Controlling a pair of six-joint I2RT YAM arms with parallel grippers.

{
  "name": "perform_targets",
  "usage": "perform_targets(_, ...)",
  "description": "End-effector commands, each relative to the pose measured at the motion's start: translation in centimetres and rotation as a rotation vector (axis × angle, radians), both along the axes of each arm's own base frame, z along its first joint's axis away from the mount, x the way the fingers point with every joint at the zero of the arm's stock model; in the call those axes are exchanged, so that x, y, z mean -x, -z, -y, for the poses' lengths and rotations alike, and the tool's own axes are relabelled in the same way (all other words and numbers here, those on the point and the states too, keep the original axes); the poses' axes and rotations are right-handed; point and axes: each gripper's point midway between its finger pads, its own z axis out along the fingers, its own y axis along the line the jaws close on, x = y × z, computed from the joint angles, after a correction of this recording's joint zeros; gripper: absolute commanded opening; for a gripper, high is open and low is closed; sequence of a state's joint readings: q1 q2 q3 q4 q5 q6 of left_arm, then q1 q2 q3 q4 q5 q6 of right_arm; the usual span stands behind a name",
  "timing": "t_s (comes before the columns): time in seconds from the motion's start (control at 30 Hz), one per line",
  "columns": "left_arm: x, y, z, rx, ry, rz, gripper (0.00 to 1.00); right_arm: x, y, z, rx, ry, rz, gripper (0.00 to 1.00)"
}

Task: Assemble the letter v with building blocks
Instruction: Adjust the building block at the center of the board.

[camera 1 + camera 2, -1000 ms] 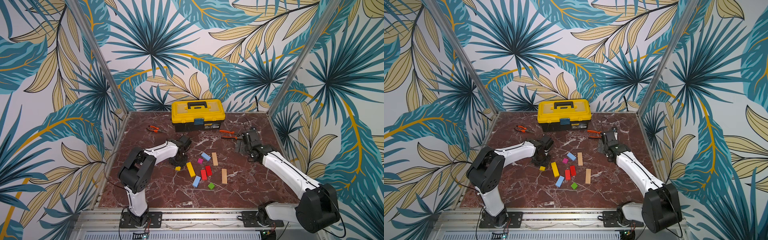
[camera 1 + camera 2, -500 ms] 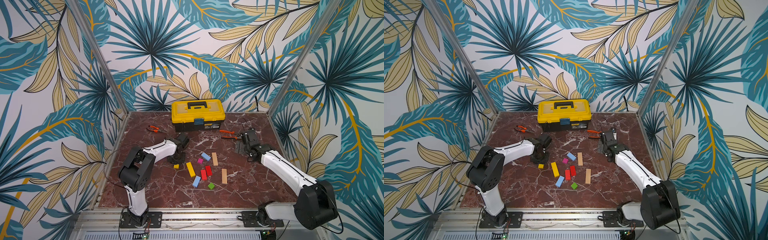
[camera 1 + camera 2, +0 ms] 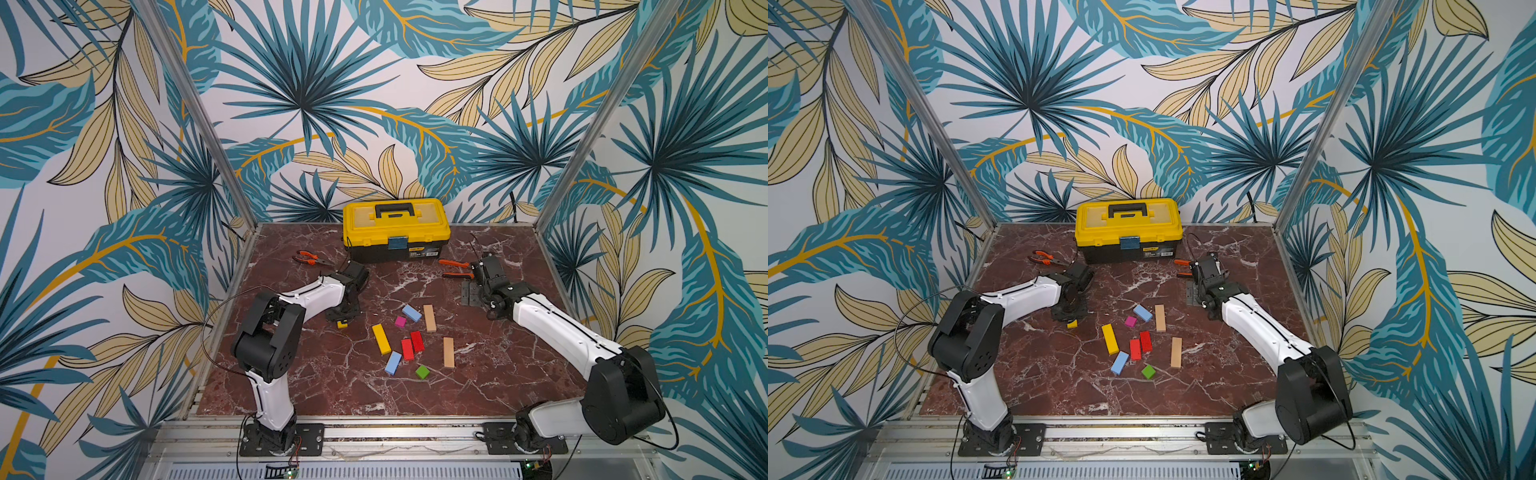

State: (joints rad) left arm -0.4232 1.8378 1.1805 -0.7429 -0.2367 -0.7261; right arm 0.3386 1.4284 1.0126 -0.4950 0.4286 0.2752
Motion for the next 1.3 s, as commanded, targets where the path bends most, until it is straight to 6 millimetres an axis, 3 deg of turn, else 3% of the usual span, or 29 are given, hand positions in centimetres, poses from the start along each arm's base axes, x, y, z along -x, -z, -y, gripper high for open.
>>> perform_targets(0.0,-0.3,-0.2,-1.0,0.001,-0.086,0.045,0.16,-0.4,0.0,-1.1,0.007,-0.055,-0.017,1.00)
perform_targets(0.37,0.3,2.2,-0.9,0.031,-0.110,-0.004,0.22,-0.6,-0.2,-2.1,0.031,-0.086,-0.021,1.00)
perform_targets(0.8,0.8,3.5,-0.9,0.032,-0.101,-0.030,0.39,-0.5,-0.2,-2.2,0.036,-0.090,-0.020,0.99)
perform_targets(1.1,0.9,3.4,-0.8,0.034,-0.093,-0.028,0.46,-0.4,-0.2,-2.5,0.045,-0.098,-0.020,0.99)
perform_targets(1.27,0.6,2.3,-0.7,0.051,-0.089,-0.003,0.54,-0.3,-0.2,-2.7,0.042,-0.106,-0.017,1.00)
